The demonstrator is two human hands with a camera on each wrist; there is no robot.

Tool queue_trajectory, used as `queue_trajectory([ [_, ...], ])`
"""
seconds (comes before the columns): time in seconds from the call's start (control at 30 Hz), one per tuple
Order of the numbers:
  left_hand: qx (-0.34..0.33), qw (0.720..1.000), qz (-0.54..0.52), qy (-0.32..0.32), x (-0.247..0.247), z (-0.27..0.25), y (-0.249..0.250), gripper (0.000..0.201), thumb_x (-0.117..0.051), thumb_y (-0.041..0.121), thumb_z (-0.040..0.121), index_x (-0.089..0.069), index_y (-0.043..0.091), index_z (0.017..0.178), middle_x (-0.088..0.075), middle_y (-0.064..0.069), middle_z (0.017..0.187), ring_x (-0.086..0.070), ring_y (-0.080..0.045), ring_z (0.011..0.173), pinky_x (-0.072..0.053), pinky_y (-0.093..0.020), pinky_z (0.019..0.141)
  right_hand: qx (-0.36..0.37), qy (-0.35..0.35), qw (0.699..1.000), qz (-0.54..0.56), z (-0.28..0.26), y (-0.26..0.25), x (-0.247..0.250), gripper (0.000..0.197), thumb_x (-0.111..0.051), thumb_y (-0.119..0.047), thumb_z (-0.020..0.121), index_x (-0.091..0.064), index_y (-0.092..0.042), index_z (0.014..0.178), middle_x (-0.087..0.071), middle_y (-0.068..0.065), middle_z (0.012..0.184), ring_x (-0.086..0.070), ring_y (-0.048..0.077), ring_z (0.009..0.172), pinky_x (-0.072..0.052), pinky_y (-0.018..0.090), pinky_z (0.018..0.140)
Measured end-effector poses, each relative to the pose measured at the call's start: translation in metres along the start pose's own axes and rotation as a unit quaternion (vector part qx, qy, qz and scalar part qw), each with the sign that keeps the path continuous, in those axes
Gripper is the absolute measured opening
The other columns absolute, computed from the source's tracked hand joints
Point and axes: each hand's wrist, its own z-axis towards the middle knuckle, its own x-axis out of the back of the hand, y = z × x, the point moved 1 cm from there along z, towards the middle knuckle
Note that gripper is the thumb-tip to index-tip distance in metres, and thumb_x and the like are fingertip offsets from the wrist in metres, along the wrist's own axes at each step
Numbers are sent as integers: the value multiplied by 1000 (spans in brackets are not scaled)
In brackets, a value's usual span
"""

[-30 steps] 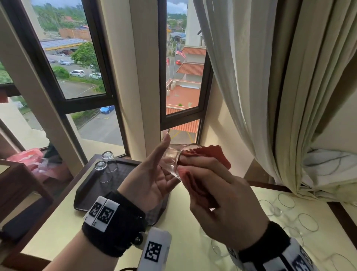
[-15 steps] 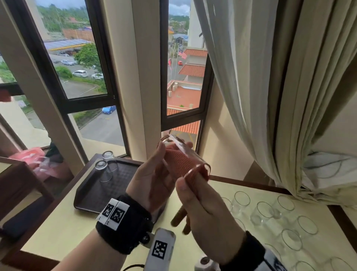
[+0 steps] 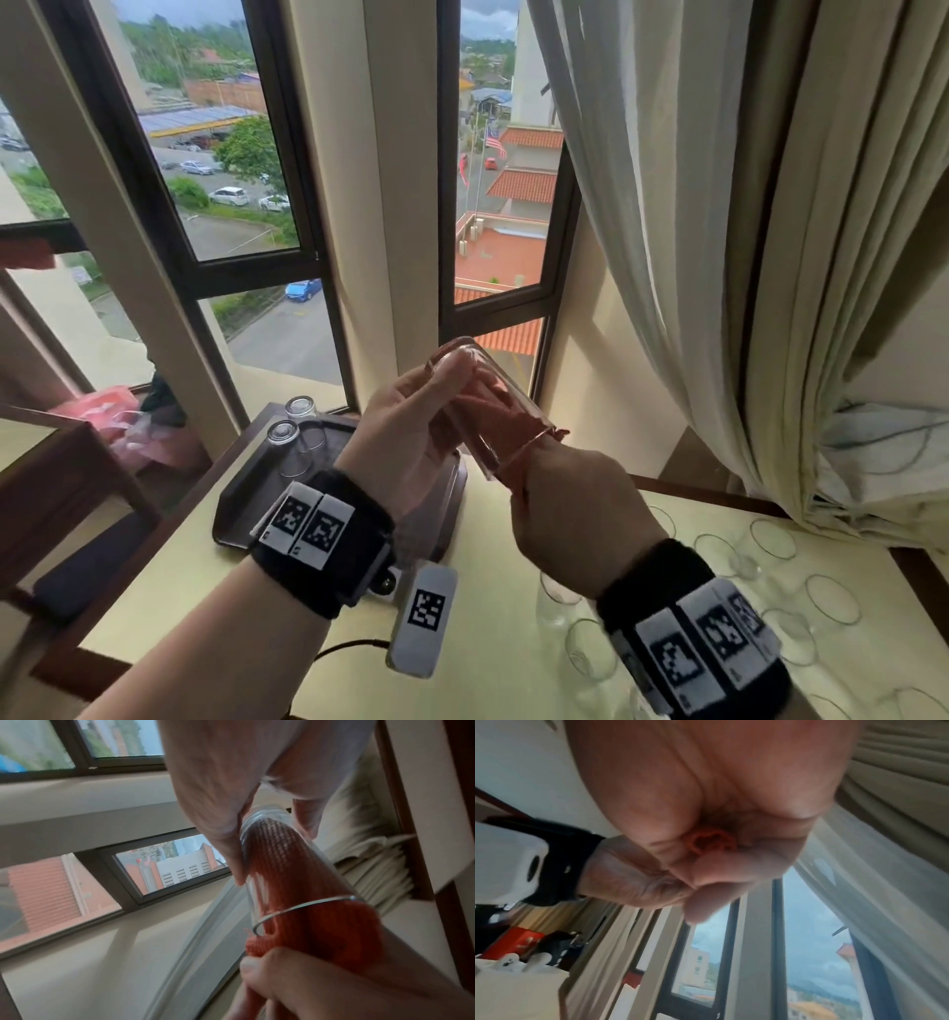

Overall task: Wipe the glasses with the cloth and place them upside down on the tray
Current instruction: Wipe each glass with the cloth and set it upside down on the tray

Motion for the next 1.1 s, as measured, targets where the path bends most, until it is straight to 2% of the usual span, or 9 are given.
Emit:
queue_trajectory([
  [0.2, 20, 999, 25, -17, -6, 0, -1, 63, -102, 48, 61, -80, 10, 107, -76, -16, 105, -75, -27, 95, -65, -37, 84, -162, -89, 946, 266, 0, -13, -24, 60, -59, -9, 88, -46, -32, 142, -75, 10, 87, -71, 33, 76, -62, 45, 75],
  [0.33, 10, 999, -46, -27, -2, -6, -7, 73, -95, 43, 77, -69, 1, 131, -68, -25, 132, -65, -38, 121, -46, -58, 115, -178, -74, 658, 727, -7, -20, -20, 73, -63, 11, 73, -66, -28, 135, -63, 17, 67, -63, 27, 47, -55, 33, 43],
  [0.4, -9, 998, -58, -35, -2, -6, -7, 71, -93, 44, 80, -69, 2, 132, -66, -23, 133, -63, -38, 124, -40, -59, 117, -168, -71, 581, 794, -10, -23, -11, 76, -60, 16, 71, -68, -20, 137, -59, 17, 64, -56, 22, 38, -49, 27, 39],
  [0.47, -25, 997, -61, -30, -3, -2, -4, 68, -94, 47, 76, -73, 7, 127, -70, -19, 128, -66, -35, 120, -48, -53, 112, -198, -71, 616, 759, -8, -17, -8, 46, -61, 14, 69, -73, -7, 108, -54, 16, 55, -51, 23, 33, -47, 26, 38],
  [0.6, -25, 999, -46, 7, -1, 3, -4, 81, -97, 50, 71, -65, 3, 128, -71, -16, 112, -67, -33, 106, -53, -48, 101, -96, -23, 973, 210, -1, 4, -3, 36, -59, 5, 79, -48, -24, 97, -58, -2, 54, -48, 7, 40, -40, 17, 39],
  [0.73, -18, 999, -31, 15, -3, -1, -19, 69, -101, 46, 64, -76, 7, 115, -73, -16, 107, -72, -28, 98, -64, -37, 87, -110, -69, 986, 108, 2, 1, -17, 32, -61, -13, 88, -57, -24, 118, -73, 10, 79, -70, 31, 70, -56, 34, 64],
  [0.8, -22, 999, -28, 13, -1, -6, -23, 68, -100, 46, 66, -77, 4, 115, -73, -22, 115, -73, -31, 102, -64, -40, 91, -159, -128, 908, 366, -3, 2, -27, 36, -70, -16, 83, -57, -29, 114, -70, 12, 72, -67, 35, 65, -61, 46, 63],
  [1.0, -45, 996, -28, 77, 25, -19, -35, 107, -103, 47, 63, -56, -11, 139, -62, -32, 132, -63, -43, 118, -58, -46, 99, -168, -126, 370, 905, -10, -4, -42, 62, -69, -6, 96, -48, -17, 153, -75, 11, 109, -58, 9, 43, -46, 18, 38],
  [1.1, -75, 991, 4, 107, 39, -23, -35, 100, -104, 42, 63, -58, -8, 137, -68, -27, 126, -67, -37, 113, -59, -44, 96, -255, -90, 289, 919, -6, -7, -61, 53, -77, -14, 93, -59, -14, 143, -74, 11, 115, -47, 6, 34, -38, 17, 31],
])
